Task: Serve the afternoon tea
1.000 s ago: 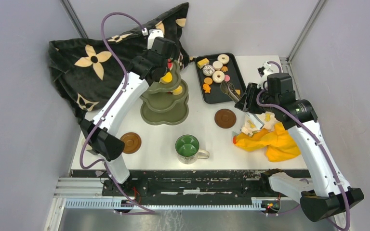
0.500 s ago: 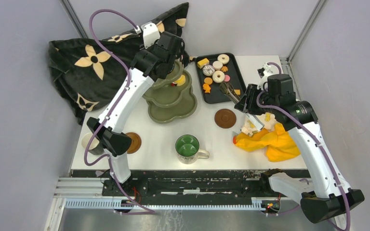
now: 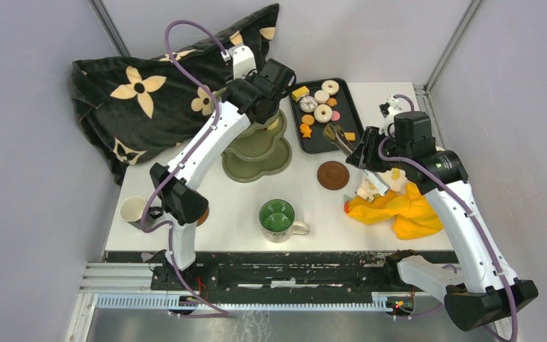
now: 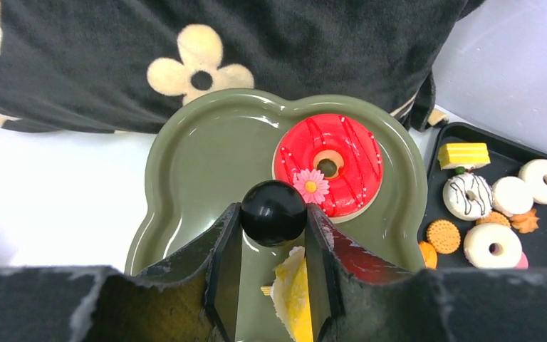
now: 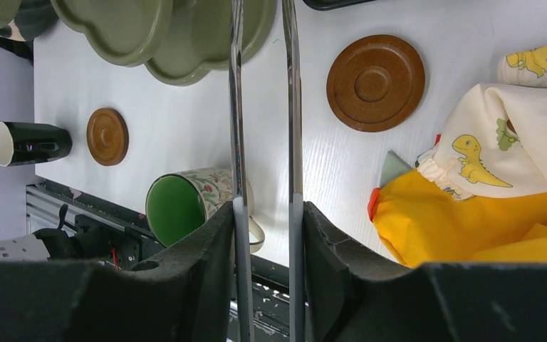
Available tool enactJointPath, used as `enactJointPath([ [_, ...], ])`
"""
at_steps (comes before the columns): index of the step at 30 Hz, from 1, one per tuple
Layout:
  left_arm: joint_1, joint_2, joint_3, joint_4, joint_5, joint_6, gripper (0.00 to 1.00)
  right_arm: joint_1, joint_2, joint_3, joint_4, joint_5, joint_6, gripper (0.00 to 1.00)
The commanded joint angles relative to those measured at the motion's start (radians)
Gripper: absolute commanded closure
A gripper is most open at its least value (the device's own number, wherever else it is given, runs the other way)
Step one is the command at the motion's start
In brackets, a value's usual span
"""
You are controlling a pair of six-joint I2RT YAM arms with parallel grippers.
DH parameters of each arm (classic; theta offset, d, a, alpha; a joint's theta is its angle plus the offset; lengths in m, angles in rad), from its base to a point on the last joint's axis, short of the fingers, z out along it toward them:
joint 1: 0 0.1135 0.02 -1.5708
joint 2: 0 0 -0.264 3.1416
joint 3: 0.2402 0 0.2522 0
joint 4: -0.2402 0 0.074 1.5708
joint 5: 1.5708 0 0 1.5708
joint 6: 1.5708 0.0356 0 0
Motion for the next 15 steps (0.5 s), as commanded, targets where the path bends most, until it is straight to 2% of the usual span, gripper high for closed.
enactJointPath([
  [1,-0.004,-0.030,0.053,0.086,-0.073,-0.085,0.97,-0.005,-0.028,-0.005,0.064,-0.011,-0.001,0.59],
  [2,-0.004,-0.029,0.039,0.102,-0.061,-0.063,0.94,-0.006,-0.027,-0.006,0.064,-0.011,0.000,0.59],
  [3,-0.004,-0.032,0.029,0.107,-0.052,-0.055,0.79,-0.005,-0.028,-0.009,0.067,-0.012,0.001,0.59],
  [6,-0.004,-0.050,-0.022,0.131,-0.029,-0.036,0.44,-0.005,-0.028,-0.013,0.071,-0.016,0.004,0.59],
  [8,-0.004,-0.069,-0.056,0.155,-0.009,-0.011,0.25,-0.005,-0.032,-0.015,0.070,-0.016,0.004,0.59],
  [11,-0.004,-0.094,-0.090,0.190,0.023,0.050,0.10,-0.004,-0.036,-0.022,0.069,-0.016,0.004,0.59],
  [15,-0.003,-0.140,-0.118,0.286,0.127,0.266,0.01,-0.005,-0.036,-0.028,0.076,-0.021,0.007,0.59],
])
